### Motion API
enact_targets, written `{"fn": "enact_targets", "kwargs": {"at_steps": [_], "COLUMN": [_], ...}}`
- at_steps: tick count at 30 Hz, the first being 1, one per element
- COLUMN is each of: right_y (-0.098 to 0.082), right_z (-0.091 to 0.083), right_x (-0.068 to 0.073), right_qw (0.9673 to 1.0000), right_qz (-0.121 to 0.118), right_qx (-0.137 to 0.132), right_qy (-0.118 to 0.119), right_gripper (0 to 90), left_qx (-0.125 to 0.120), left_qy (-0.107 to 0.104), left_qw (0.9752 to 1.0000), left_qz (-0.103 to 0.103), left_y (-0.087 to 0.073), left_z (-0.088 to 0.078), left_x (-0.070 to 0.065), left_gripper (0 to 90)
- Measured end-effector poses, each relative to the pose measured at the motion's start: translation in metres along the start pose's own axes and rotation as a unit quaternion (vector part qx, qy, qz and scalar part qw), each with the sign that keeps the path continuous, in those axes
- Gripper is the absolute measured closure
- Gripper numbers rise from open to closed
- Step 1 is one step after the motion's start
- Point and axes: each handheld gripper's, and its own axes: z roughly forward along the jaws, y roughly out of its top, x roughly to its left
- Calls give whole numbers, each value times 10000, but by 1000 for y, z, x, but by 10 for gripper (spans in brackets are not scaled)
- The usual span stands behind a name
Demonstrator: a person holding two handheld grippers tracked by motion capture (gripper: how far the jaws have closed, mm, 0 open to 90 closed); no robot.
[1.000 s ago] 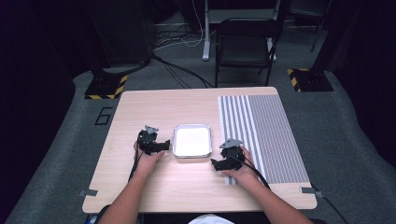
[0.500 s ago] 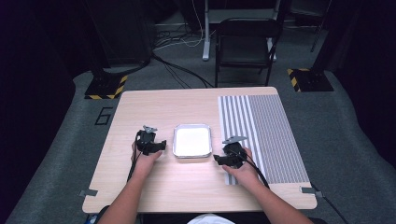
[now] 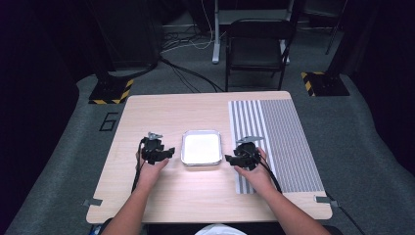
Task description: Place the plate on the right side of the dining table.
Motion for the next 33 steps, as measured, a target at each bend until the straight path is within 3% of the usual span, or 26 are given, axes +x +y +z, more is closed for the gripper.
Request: {"fn": "enact_targets", "kwargs": {"at_steps": [3, 7, 14, 26, 30, 33], "right_y": [1, 3, 9, 19, 21, 23], "right_z": [-1, -3, -4, -5, -5, -5], "right_x": [1, 0, -2, 2, 4, 7], "right_qw": [10000, 9996, 9988, 9989, 9989, 9984], "right_qz": [30, 246, 485, 420, 388, 445], "right_qx": [-27, -76, -45, -112, -156, -202], "right_qy": [12, 142, 23, -161, -207, -273], "right_gripper": [538, 553, 509, 533, 563, 576], "left_qx": [-143, -290, -177, -165, -207, -237], "left_qy": [-60, -105, -180, -401, -474, -464], "left_qw": [9999, 9994, 9994, 9986, 9977, 9976], "left_qz": [-34, -154, -232, -287, -446, -456], "left_y": [2, 4, 5, 8, 9, 10], "left_z": [-7, -11, -13, -15, -15, -15], "left_x": [-2, -5, -10, -14, -17, -19], "left_gripper": [485, 485, 489, 528, 527, 522]}}
